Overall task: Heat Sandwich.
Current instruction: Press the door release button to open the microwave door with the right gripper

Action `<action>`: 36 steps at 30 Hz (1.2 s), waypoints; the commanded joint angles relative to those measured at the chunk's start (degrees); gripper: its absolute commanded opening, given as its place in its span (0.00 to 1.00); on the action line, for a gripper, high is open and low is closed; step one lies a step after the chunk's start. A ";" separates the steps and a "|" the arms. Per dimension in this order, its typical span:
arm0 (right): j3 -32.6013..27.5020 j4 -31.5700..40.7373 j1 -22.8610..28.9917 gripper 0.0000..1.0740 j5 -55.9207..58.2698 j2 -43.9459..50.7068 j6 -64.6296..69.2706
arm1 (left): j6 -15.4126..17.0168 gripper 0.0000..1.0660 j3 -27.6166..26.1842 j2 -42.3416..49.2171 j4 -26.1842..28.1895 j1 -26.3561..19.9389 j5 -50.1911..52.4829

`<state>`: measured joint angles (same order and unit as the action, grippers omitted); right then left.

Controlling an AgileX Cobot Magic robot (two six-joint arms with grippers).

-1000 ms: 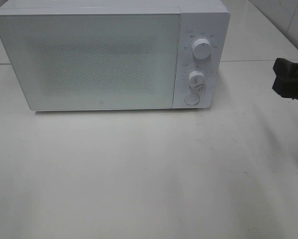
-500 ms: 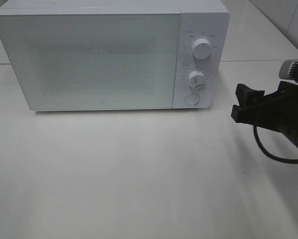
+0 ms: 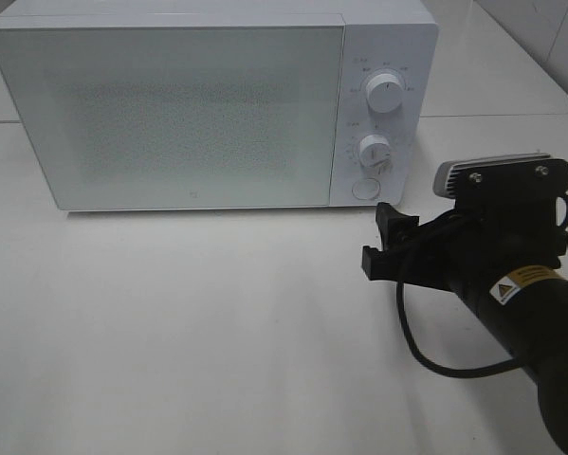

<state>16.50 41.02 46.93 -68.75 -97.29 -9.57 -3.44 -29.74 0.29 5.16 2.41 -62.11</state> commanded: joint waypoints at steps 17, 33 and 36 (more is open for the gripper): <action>2.46 2.46 3.15 0.71 -1.66 -2.01 7.05 | 0.29 0.92 0.06 0.97 0.06 0.00 0.74; 2.46 2.46 3.15 0.70 -1.83 -2.01 56.67 | 0.29 0.92 0.06 0.97 0.06 0.00 0.74; 2.46 2.46 3.15 0.67 -1.78 -2.01 67.61 | 0.29 0.92 0.06 0.97 0.06 0.00 0.74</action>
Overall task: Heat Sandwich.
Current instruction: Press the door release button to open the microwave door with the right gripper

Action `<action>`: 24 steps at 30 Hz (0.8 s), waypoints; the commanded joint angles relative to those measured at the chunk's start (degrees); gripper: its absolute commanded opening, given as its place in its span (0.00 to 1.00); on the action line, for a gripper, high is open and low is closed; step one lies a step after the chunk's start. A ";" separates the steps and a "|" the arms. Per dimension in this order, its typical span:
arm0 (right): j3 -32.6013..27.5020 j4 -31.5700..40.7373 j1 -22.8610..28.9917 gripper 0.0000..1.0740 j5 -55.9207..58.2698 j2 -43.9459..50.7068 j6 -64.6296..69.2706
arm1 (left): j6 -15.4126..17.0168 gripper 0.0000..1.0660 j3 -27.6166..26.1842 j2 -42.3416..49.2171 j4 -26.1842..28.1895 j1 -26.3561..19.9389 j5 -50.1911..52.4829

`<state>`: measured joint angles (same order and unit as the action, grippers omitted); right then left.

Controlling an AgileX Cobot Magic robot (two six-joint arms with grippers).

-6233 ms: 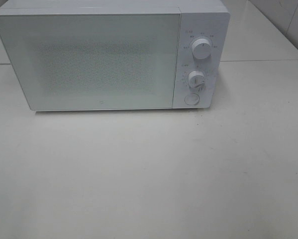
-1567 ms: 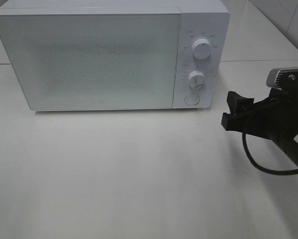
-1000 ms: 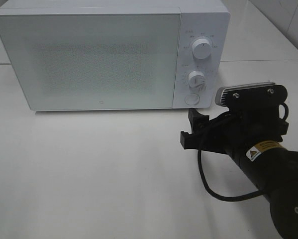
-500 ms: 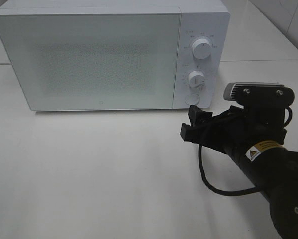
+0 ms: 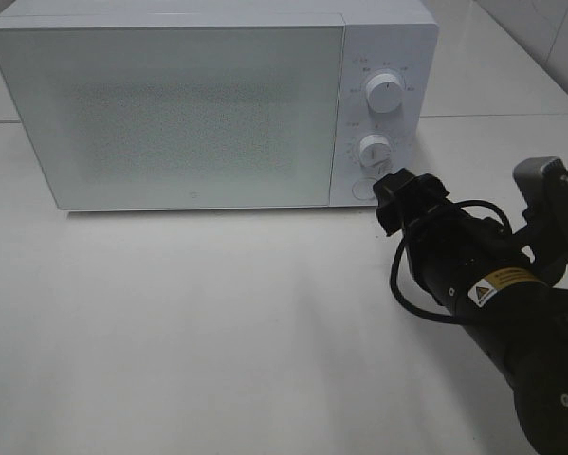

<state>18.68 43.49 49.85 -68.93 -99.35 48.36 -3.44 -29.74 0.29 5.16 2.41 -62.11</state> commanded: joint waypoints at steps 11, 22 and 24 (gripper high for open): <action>0.29 0.80 0.23 0.21 -1.03 0.06 26.13 | 0.29 0.92 0.06 0.97 0.06 0.00 0.74; 0.29 3.67 0.11 0.00 2.58 0.06 26.24 | 0.29 0.92 0.06 0.97 0.06 0.00 0.74; 0.29 4.53 0.11 0.00 2.92 0.06 26.24 | 0.29 0.92 0.06 0.97 0.06 0.00 0.74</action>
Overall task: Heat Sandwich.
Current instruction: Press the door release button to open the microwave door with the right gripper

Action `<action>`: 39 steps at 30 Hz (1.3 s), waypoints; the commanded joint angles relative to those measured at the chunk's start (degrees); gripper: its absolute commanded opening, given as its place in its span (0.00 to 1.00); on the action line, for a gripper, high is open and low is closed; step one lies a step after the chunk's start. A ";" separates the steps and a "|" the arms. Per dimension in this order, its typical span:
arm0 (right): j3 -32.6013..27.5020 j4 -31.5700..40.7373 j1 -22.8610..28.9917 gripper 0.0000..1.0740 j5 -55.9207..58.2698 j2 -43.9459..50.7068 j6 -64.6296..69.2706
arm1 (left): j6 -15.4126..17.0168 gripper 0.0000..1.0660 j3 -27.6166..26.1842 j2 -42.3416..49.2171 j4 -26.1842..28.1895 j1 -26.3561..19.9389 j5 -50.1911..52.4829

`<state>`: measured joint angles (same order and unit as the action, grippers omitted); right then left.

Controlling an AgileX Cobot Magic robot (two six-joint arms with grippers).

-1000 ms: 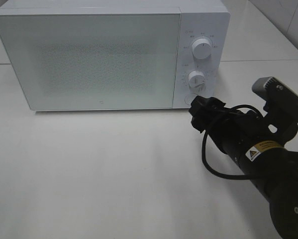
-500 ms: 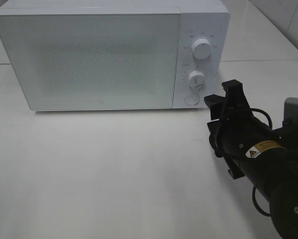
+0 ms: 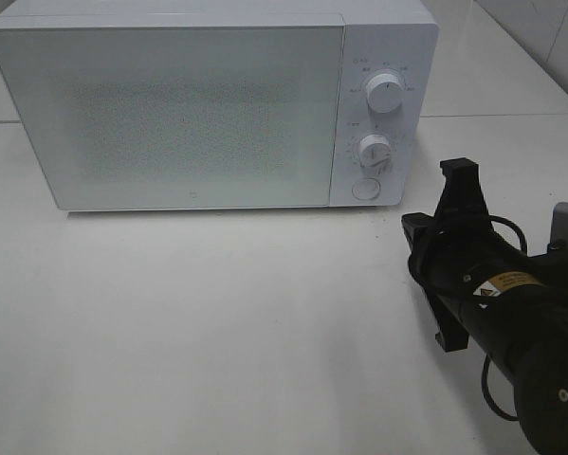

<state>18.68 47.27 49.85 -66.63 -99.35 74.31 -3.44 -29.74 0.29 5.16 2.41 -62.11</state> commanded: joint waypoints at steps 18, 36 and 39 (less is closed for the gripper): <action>5.79 -6.07 -10.43 0.00 8.25 -3.44 -0.92 | 0.29 0.92 0.06 0.97 0.06 0.00 0.74; 20.91 -13.18 -18.33 0.00 14.21 -16.50 2.64 | 0.29 0.92 0.06 0.97 0.06 0.00 0.74; 22.75 -12.95 -18.56 0.00 14.50 -17.93 2.64 | 0.29 0.92 0.06 0.97 0.06 0.00 0.74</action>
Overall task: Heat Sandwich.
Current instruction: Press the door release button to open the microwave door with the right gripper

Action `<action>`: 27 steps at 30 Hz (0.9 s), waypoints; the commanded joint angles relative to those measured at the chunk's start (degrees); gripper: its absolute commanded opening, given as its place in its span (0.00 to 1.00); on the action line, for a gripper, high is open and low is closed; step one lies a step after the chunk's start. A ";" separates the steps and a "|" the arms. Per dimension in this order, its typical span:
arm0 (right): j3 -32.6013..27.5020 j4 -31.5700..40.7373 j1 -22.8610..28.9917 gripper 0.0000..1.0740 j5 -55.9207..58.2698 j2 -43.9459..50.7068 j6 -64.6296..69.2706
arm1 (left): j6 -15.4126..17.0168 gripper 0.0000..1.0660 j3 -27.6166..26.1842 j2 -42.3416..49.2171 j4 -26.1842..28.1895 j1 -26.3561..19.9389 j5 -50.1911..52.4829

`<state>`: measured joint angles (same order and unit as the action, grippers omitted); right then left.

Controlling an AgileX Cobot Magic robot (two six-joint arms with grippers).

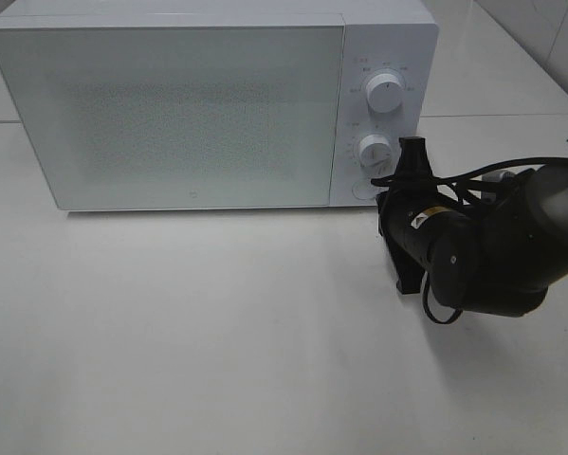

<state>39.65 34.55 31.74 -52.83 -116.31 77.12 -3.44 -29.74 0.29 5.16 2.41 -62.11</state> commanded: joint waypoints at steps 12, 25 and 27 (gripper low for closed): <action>9.57 0.40 -1.09 0.00 2.98 -5.73 -2.69 | 0.29 0.92 0.06 0.97 0.06 0.00 0.74; 9.97 4.01 -1.09 0.00 -3.15 -6.02 -4.30 | 0.29 0.92 0.06 0.97 0.06 0.00 0.74; 9.97 4.01 -1.09 0.00 -4.13 -6.02 -2.29 | 0.29 0.92 0.06 0.97 0.06 0.00 0.74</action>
<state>48.93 38.39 31.00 -52.14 -122.67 73.97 -3.44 -29.74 0.29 5.16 2.41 -62.11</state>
